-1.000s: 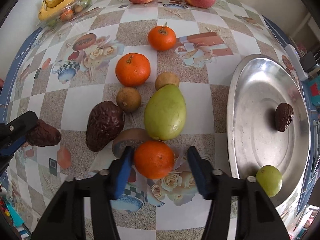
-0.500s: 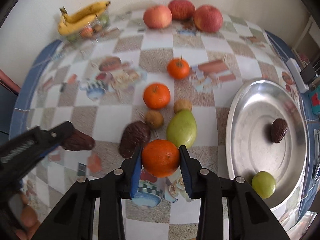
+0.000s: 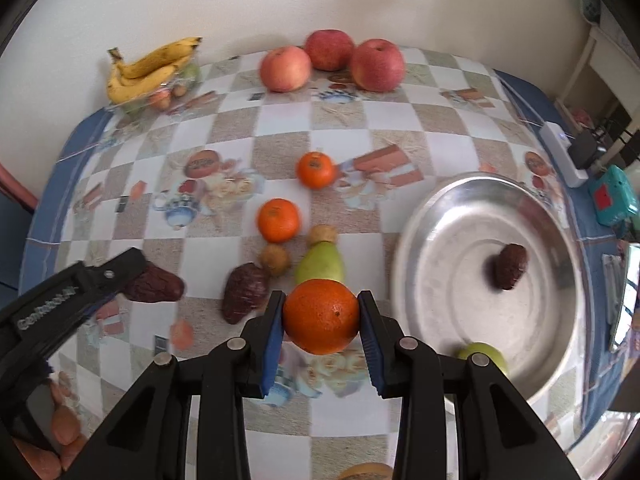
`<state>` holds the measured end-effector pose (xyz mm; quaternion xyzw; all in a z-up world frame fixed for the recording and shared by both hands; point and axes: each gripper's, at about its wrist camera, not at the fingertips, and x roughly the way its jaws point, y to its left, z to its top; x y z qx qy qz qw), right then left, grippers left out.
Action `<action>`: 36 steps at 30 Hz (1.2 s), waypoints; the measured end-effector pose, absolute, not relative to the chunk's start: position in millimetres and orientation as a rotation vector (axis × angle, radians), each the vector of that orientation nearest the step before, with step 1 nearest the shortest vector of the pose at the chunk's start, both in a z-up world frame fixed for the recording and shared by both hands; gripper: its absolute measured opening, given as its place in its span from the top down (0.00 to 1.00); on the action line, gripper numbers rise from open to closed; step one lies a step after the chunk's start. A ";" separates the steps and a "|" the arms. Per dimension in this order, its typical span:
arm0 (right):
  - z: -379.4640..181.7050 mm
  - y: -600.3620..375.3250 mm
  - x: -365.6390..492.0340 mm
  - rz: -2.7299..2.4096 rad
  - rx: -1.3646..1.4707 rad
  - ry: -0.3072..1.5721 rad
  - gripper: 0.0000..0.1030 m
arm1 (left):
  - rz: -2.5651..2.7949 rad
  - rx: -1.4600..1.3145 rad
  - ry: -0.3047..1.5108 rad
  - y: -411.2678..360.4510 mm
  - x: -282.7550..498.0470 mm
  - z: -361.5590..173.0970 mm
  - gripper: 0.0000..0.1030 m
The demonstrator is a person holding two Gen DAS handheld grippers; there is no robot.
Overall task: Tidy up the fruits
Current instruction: 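Carry the date and mandarin over the steel bowl with both tools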
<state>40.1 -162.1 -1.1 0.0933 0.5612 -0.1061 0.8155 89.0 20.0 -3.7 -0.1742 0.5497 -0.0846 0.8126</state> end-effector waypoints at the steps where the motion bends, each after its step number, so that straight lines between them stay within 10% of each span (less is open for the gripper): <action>1: -1.1 -164.9 39.3 -0.239 0.195 1.199 0.63 | -0.185 -0.368 1.172 18.5 88.4 -3.2 0.69; 36: -4.1 -351.9 -28.1 -0.673 0.505 1.208 0.63 | -0.633 -0.043 1.065 -169.0 22.4 4.1 0.69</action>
